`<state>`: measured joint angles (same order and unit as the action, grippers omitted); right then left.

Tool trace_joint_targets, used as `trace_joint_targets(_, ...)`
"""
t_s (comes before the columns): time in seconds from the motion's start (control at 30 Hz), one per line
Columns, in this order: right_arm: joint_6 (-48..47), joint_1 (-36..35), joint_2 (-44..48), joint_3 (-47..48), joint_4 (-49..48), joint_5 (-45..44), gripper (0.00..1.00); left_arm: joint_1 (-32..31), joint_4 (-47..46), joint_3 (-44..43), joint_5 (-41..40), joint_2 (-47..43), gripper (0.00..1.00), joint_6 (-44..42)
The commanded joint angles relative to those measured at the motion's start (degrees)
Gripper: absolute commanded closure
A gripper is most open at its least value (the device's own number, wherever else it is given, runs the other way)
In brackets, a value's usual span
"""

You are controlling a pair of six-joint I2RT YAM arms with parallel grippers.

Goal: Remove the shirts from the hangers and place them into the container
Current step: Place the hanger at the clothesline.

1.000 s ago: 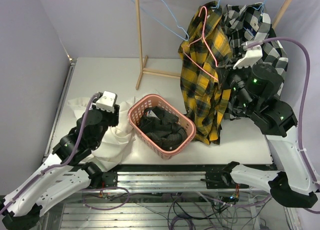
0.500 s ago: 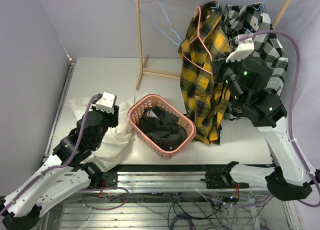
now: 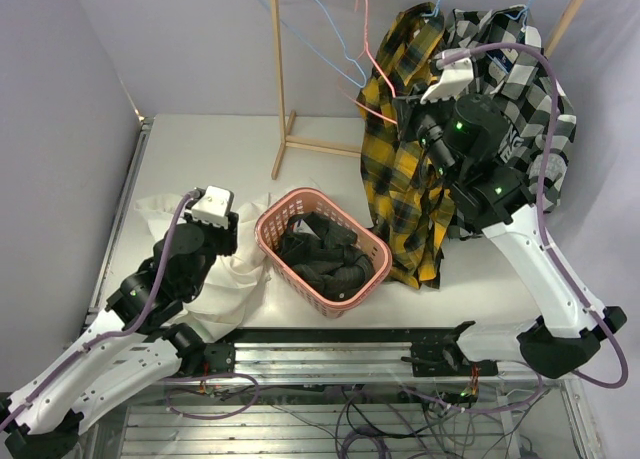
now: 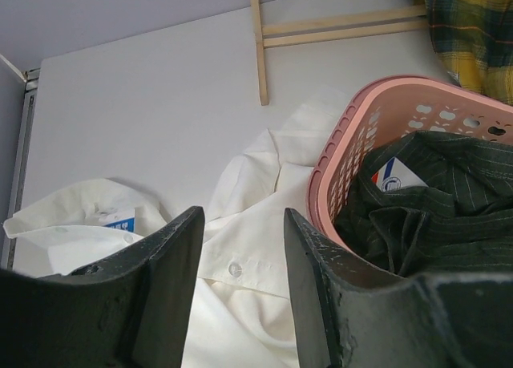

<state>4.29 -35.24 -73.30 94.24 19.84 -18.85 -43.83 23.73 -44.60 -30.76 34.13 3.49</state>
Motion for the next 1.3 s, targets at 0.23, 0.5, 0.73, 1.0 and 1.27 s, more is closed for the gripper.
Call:
trace_joint_targets(0.23,2.29,0.13,3.51,-2.41,-11.38,9.08,1.00,0.03,-2.15,0.57,1.67,0.13,0.45,0.73)
trace_joint_targets(0.5,-1.09,0.16,6.23,-5.67,-20.34,5.86,1.00,0.03,-2.05,0.43,2.37,1.17,0.45,0.60)
trace_joint_targets(0.73,-5.89,0.18,-1.23,-1.05,-24.88,2.57,1.00,0.03,-1.78,0.52,2.36,1.14,0.45,0.81)
trace_joint_targets(1.0,-10.45,0.22,-8.13,4.23,-28.52,-0.09,1.00,-0.01,-1.89,0.74,2.80,0.93,0.45,0.91)
trace_joint_targets(1.27,-11.50,0.26,-7.19,2.94,-31.70,-0.91,1.00,-0.01,-1.95,0.74,3.36,1.03,0.46,0.91)
